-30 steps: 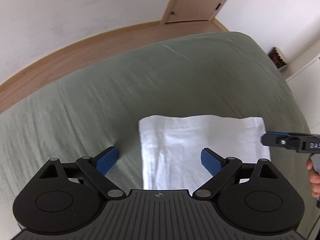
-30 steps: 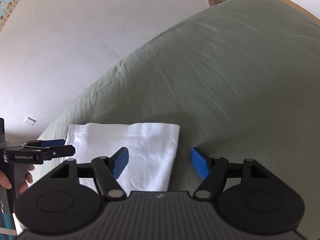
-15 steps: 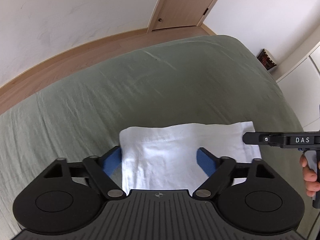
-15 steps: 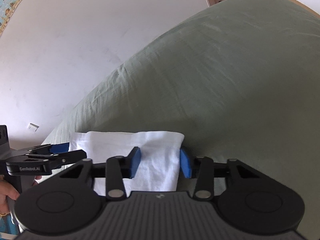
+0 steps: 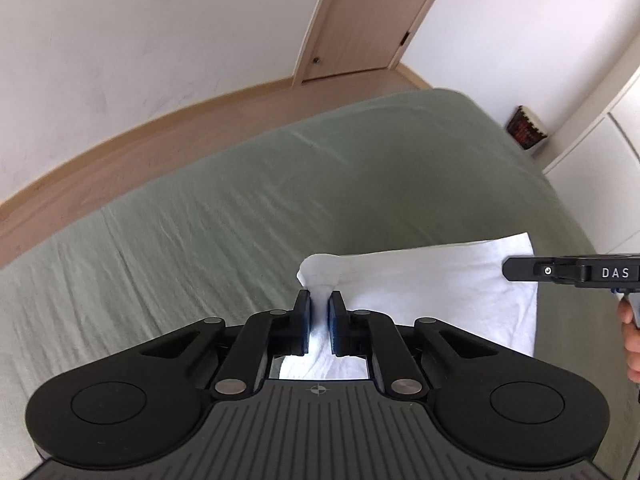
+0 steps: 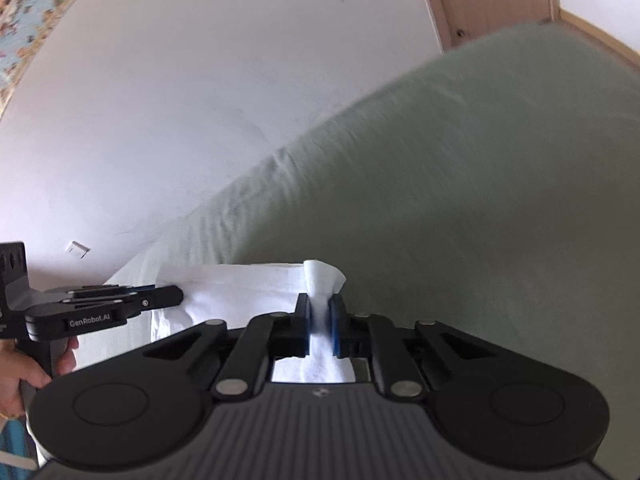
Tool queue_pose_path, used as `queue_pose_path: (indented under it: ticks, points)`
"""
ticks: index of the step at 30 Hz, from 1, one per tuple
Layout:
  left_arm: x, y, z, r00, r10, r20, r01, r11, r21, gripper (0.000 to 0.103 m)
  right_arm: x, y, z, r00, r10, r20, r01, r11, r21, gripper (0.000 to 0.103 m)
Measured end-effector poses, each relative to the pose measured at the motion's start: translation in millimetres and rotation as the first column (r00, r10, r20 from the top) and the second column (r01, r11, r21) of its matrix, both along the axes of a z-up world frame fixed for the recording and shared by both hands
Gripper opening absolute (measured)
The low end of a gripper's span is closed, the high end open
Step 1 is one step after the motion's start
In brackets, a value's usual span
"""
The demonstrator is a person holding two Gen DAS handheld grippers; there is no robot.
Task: Fold clothes
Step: 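Lift the shirt end with the left tool while the right tool lifts the other corner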
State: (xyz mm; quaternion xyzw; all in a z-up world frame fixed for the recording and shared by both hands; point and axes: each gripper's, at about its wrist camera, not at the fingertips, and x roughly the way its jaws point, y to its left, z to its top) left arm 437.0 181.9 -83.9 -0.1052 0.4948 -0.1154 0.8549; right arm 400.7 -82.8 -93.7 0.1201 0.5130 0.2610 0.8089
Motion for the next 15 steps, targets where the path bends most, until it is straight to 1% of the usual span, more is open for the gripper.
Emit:
queue_pose_path:
  ticks: [3,4,6,9,11,15]
  points:
    - [-16,4,15,0.999,-0.021,0.029,0.021,1.000,-0.009,0.008,-17,-3,21,0.998,0.038,0.043,-0.038,0.999,0.015,0.010]
    - [-29,5,25,0.998,-0.042,0.044,0.043,0.999,-0.008,0.008,-25,-4,29,0.997,0.057,0.060,-0.058,0.998,0.015,0.010]
    - [-45,5,35,0.996,-0.064,0.061,0.064,0.998,-0.002,0.008,-38,-6,40,0.993,0.086,0.081,-0.088,0.996,0.021,0.010]
    - [-67,6,47,0.993,-0.088,0.084,0.088,0.996,0.002,0.008,-69,-11,61,0.982,0.145,0.117,-0.149,0.988,0.026,0.010]
    - [-92,6,59,0.989,-0.110,0.102,0.111,0.994,-0.005,0.008,-87,-15,70,0.975,0.179,0.132,-0.183,0.983,0.023,0.009]
    - [-133,0,73,0.978,-0.168,0.126,0.169,0.986,0.005,0.008,-124,-23,84,0.961,0.235,0.146,-0.240,0.971,0.016,0.010]
